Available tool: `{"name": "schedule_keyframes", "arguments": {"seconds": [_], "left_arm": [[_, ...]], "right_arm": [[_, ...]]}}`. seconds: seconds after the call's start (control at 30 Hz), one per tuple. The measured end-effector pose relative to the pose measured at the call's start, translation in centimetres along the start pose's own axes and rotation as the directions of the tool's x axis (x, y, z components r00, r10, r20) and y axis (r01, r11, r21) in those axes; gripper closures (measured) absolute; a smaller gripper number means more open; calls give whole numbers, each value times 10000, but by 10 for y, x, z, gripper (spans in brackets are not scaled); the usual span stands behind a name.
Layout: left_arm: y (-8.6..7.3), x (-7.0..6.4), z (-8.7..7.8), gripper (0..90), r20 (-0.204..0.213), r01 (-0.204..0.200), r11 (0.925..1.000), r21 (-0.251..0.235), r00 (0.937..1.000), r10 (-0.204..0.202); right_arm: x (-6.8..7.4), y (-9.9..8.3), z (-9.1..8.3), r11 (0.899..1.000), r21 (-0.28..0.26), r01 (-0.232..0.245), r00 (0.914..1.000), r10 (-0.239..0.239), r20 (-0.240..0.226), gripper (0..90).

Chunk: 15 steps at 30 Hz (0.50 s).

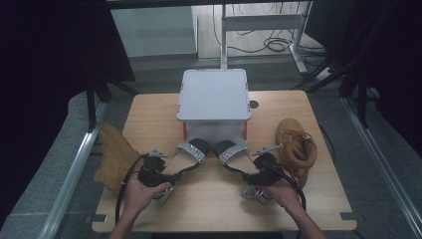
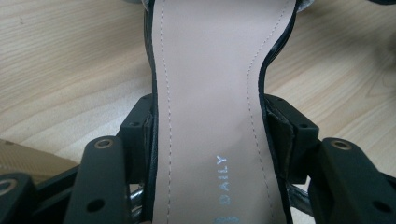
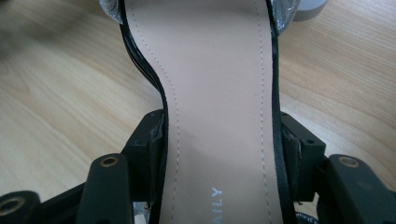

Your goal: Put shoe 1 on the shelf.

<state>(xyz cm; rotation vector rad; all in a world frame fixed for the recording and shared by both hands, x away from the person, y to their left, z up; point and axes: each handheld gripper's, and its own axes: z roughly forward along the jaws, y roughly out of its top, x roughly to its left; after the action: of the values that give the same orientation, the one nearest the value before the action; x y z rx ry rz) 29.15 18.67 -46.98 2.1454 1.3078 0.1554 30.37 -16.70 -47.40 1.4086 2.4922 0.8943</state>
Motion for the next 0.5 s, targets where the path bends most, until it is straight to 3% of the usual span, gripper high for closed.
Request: {"name": "schedule_keyframes", "arguments": {"seconds": [0.2, 0.47, 0.5], "left_arm": [[6, 4, 5, 425, -24, 381, 9992, -115, 9993, -381], [21, 6, 19, 426, 20, 843, 9958, -355, 9964, -843], [23, 8, 23, 426, 43, 1045, 9936, -418, 9945, -1044]], "right_arm": [[-1, 7, 9, 9997, 77, -234, 9997, 235, -72, 424], [-7, 21, 24, 9923, -258, -1215, 9924, 1220, 187, 424], [-9, 23, 25, 9904, -262, -1358, 9904, 1364, 242, 424]]}}
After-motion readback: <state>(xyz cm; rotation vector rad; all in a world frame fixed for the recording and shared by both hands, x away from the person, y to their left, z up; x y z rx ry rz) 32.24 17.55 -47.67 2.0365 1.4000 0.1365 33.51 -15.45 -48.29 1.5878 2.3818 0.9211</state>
